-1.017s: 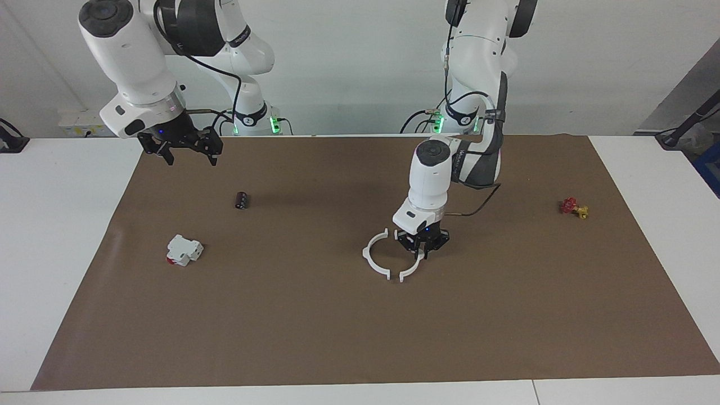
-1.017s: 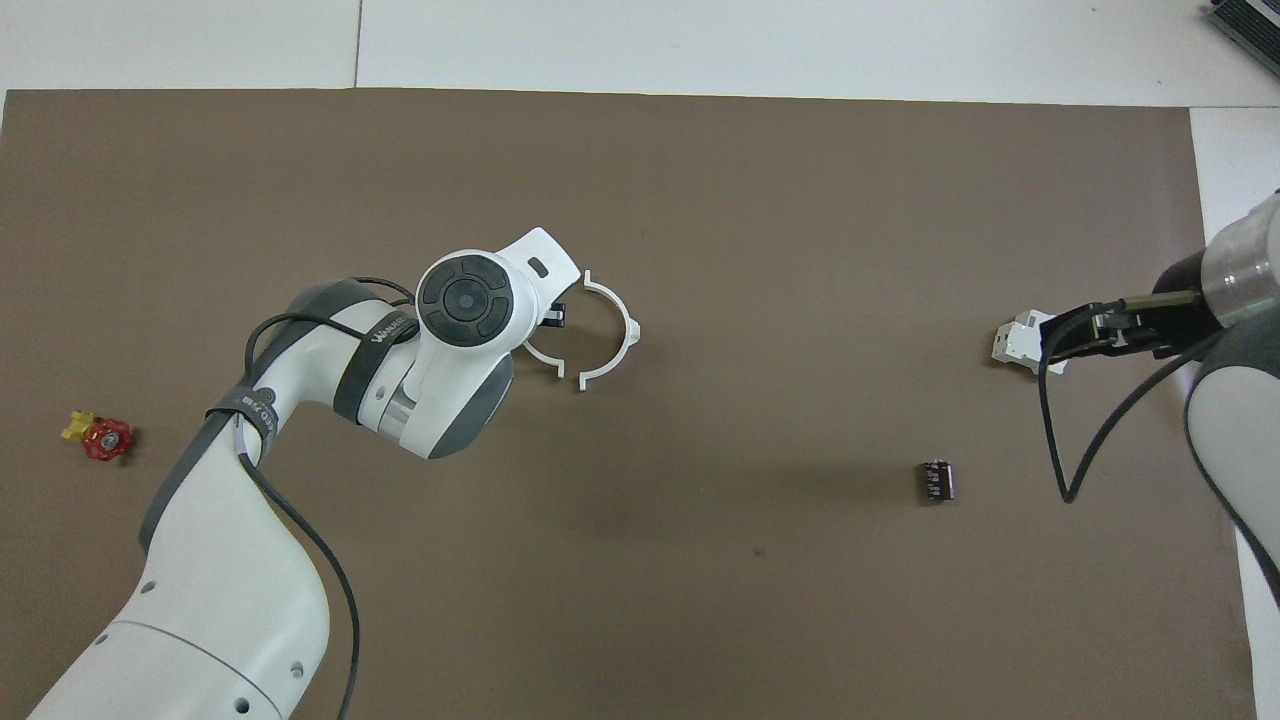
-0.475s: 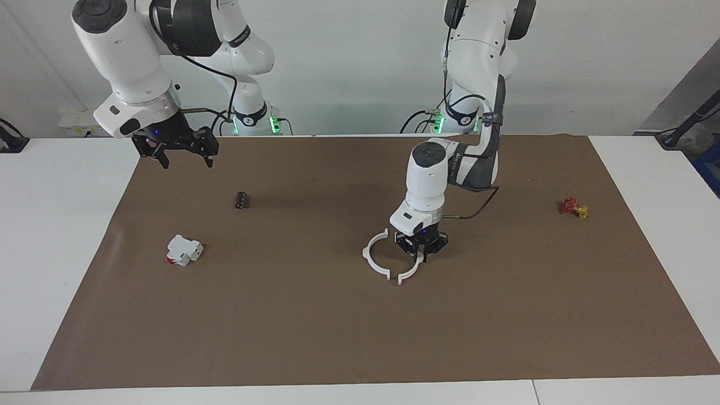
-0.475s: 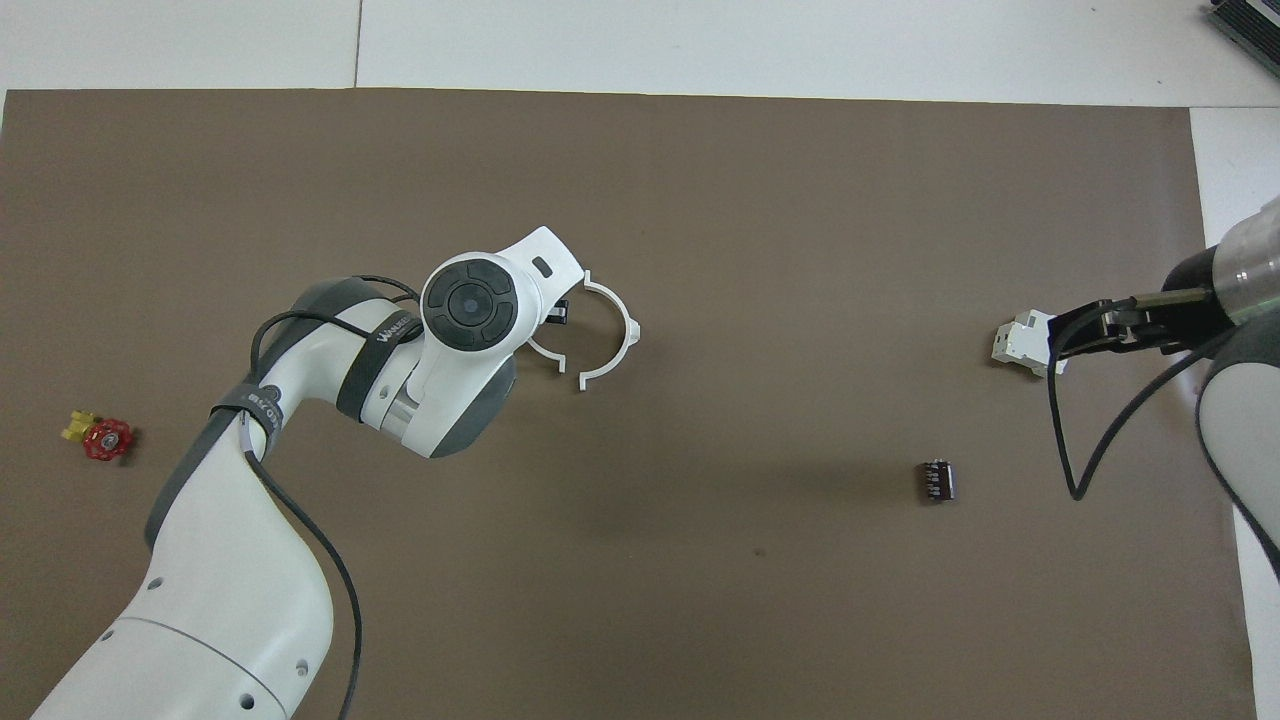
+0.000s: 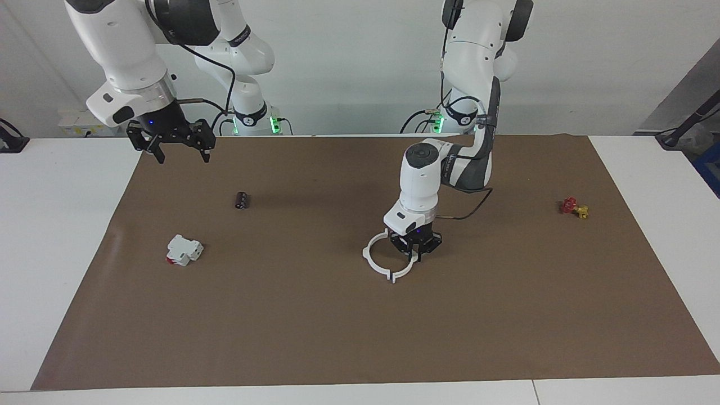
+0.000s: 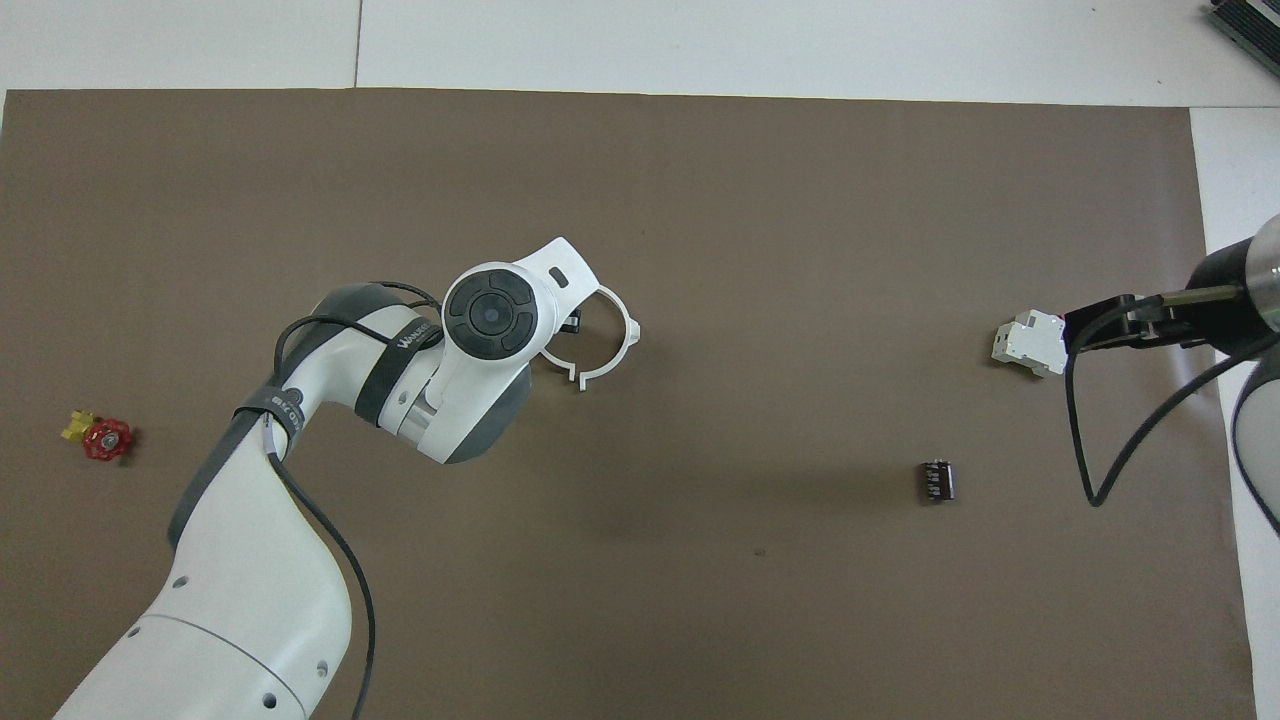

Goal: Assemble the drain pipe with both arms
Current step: 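Press the held half onto the placed half's ends with the left gripper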

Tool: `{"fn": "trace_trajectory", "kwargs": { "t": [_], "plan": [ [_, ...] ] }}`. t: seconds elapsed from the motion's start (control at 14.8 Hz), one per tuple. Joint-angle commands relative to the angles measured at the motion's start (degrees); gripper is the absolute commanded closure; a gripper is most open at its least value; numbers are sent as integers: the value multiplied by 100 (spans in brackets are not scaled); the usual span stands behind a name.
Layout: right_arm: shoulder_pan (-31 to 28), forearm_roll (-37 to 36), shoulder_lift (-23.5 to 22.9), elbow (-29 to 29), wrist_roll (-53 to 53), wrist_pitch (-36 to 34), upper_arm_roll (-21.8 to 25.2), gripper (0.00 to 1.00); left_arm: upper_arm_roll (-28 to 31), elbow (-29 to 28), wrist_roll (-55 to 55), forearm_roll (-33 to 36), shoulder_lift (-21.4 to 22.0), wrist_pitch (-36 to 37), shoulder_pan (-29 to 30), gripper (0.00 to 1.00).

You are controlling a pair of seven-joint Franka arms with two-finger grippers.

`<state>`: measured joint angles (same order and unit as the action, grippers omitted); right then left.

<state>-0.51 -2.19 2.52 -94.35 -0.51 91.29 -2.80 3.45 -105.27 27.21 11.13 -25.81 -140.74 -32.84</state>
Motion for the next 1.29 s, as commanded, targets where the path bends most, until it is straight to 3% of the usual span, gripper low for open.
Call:
{"fn": "trace_trajectory", "kwargs": {
  "t": [0.0, 1.22],
  "plan": [
    [-19, 122, 213, -31, 200, -277, -45, 0, 94, -46, 109, 153, -20, -59, -109, 100],
    [-160, 131, 275, -57, 235, -445, -1, 0, 76, -301, 144, 153, 76, 64, -267, 100]
  ]
}}
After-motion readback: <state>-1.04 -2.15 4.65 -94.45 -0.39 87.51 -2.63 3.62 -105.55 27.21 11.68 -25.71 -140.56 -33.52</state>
